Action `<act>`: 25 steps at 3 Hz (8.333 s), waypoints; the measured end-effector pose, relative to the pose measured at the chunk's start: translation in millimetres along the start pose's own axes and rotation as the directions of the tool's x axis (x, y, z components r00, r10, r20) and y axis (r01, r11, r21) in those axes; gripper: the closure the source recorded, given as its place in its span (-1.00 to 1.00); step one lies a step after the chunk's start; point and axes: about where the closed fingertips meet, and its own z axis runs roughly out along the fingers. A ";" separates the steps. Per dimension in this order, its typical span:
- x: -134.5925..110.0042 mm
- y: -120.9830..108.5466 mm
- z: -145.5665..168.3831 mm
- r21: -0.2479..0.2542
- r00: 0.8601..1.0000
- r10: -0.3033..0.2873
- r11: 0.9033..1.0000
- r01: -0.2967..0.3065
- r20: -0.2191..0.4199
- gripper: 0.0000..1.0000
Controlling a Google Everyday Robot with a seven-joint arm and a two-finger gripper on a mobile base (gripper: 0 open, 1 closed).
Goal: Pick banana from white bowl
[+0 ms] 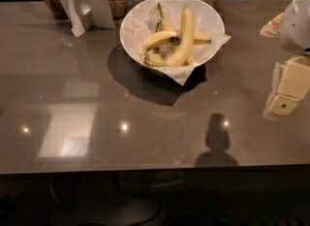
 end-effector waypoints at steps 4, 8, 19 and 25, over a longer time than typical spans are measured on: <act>-56.4 -32.7 0.1 0.049 0.973 -0.183 0.983 0.178 0.142 -1.00; -141.3 -96.7 44.0 0.148 0.787 -0.572 0.820 0.553 0.231 -1.00; -132.1 -156.2 134.8 0.120 0.334 -0.941 0.339 0.933 0.059 0.02; -149.4 -150.1 107.6 0.142 0.332 -0.940 0.341 0.929 0.079 1.00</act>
Offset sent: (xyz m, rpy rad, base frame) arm 0.0187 0.0101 0.0019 0.0600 -0.0184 0.0429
